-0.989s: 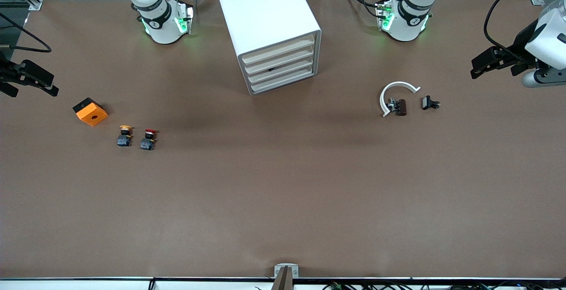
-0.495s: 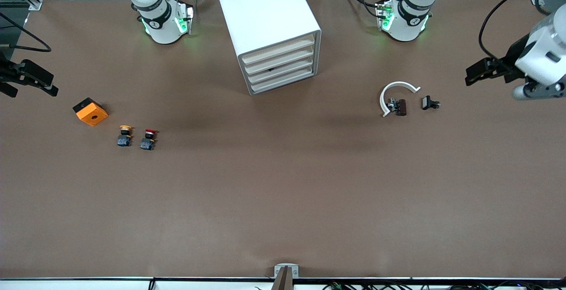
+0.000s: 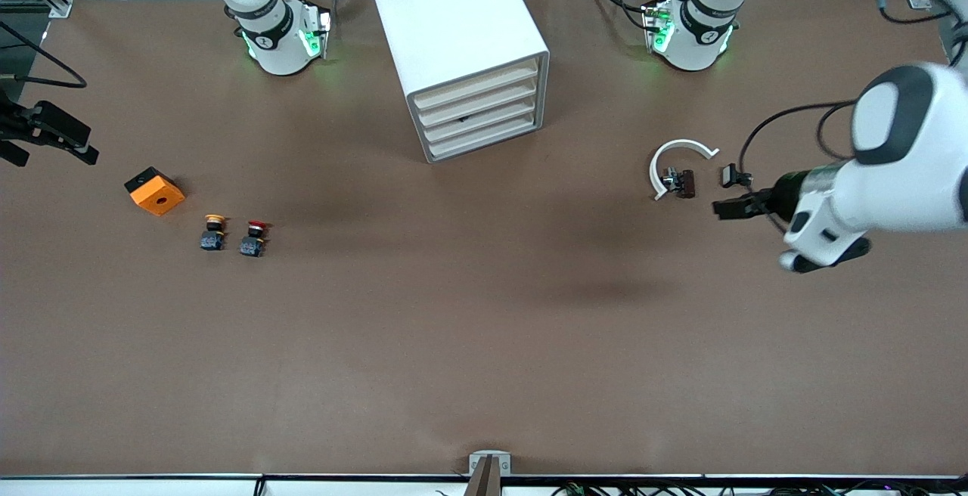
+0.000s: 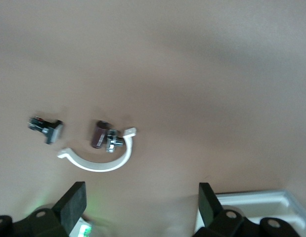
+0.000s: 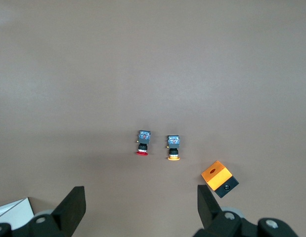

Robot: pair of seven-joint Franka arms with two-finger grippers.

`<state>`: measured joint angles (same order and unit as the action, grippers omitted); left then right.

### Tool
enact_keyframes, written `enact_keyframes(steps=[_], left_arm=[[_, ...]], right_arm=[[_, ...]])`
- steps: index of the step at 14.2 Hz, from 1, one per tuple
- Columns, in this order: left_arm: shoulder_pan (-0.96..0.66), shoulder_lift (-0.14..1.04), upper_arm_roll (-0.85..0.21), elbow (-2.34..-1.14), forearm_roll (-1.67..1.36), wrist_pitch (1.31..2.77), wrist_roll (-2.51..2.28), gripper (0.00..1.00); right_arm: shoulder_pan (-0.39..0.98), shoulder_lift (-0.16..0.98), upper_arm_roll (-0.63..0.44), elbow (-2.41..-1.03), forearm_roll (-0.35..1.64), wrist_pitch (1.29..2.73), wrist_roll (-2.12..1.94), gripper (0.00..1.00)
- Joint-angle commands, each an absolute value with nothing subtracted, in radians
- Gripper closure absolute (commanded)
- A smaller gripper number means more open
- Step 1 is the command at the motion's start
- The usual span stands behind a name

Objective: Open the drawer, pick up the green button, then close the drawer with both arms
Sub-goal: 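Reach the left gripper to the white cabinet's drawer front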

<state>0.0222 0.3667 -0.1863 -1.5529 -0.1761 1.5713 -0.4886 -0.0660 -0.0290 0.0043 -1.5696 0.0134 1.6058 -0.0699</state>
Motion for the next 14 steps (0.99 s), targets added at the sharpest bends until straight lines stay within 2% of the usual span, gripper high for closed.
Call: enact_keyframes(steps=[1, 6, 8, 14], left_arm=[[-0.061, 0.477, -0.187, -1.451, -0.186, 1.565, -0.757, 0.0], [-0.207, 0.665, -0.189, -1.361, -0.189, 1.664, -1.214, 0.0], [-0.245, 0.702, -0.189, -1.361, -0.233, 1.722, -1.43, 0.0], [-0.318, 0.784, -0.189, -1.376, -0.346, 1.71, -1.824, 0.0]], right_arm=[[-0.075, -0.048, 0.011, -1.577, 0.021, 1.609, -0.083, 0.0], [-0.075, -0.046, 0.011, -1.577, 0.021, 1.612, -0.083, 0.0], [-0.075, -0.046, 0.011, -1.575, 0.021, 1.612, -0.081, 0.0], [-0.075, -0.046, 0.011, -1.575, 0.021, 1.611, -0.083, 0.0]])
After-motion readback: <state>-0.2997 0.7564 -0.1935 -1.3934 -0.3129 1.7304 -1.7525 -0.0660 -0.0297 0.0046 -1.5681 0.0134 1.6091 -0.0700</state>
